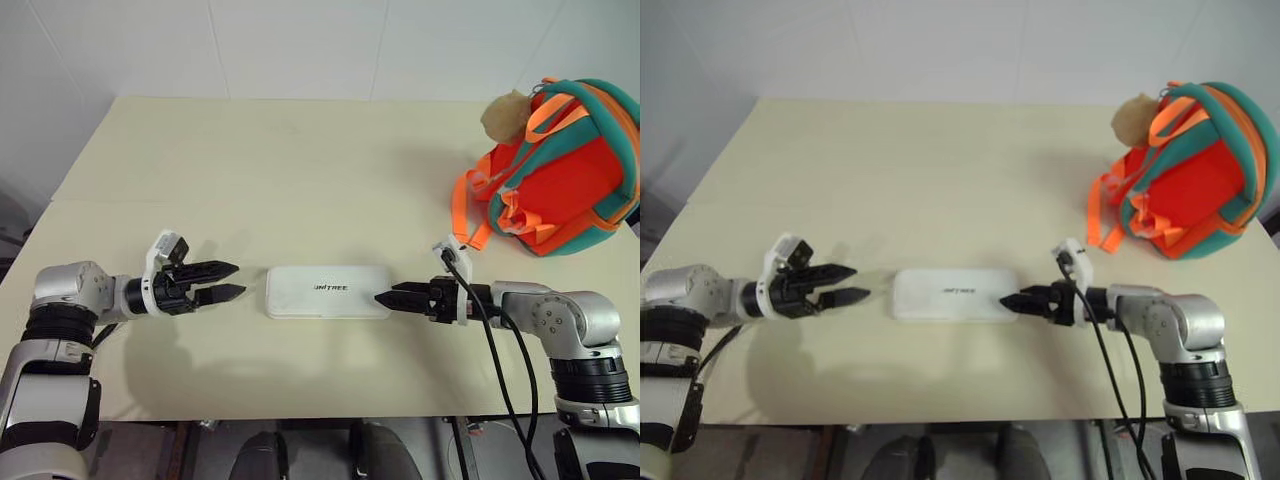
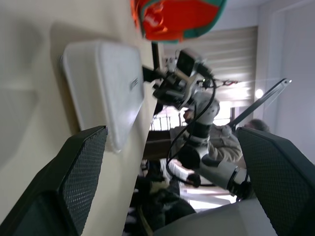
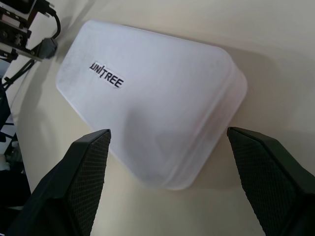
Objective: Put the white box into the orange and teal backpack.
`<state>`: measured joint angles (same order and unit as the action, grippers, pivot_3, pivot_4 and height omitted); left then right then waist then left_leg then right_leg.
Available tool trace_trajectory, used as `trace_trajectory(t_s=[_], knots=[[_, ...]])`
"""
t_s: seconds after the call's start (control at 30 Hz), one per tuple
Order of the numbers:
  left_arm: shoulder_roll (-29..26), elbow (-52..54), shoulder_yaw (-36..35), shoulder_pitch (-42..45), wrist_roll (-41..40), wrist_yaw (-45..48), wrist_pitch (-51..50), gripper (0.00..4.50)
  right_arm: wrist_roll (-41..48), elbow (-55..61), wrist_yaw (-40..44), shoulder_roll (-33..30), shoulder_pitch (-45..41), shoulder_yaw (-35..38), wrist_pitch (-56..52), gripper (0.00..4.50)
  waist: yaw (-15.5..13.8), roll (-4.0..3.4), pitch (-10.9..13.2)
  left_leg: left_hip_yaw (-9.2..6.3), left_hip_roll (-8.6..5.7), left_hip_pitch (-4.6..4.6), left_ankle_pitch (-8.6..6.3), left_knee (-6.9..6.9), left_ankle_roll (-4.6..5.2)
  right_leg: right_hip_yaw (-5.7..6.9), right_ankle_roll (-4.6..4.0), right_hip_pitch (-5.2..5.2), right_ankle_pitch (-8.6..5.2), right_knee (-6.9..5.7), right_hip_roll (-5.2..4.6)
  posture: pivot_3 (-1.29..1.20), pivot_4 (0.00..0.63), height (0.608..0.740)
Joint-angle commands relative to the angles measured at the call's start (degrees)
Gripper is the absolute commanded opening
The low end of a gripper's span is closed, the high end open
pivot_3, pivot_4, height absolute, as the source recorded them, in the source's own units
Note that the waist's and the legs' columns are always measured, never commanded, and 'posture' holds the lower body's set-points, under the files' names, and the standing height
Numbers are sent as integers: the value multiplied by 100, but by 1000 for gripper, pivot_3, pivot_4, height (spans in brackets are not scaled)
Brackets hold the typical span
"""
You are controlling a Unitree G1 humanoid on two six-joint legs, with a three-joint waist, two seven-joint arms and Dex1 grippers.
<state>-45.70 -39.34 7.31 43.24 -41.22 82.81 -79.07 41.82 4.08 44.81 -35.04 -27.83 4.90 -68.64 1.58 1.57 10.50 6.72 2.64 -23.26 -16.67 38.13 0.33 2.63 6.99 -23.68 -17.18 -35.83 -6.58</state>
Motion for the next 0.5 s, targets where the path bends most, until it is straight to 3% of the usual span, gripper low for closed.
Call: trace_trajectory(t_s=[0.03, 0.5], knots=[[12, -133, 163, 133, 194, 255, 88, 4467, 53, 170, 52, -103, 30, 75, 76, 4500, 2, 0, 0, 0, 0, 0, 0, 1, 0, 0, 0, 0, 0, 0, 0, 0, 150, 740], [284, -571, 260, 416, 677, 429, 372, 4467, 76, 380, -22, -131, 180, 125, 71, 4500, -6, 0, 0, -2, 2, 0, -1, 4, 2, 0, 0, 0, 0, -4, -2, 0, 150, 740]])
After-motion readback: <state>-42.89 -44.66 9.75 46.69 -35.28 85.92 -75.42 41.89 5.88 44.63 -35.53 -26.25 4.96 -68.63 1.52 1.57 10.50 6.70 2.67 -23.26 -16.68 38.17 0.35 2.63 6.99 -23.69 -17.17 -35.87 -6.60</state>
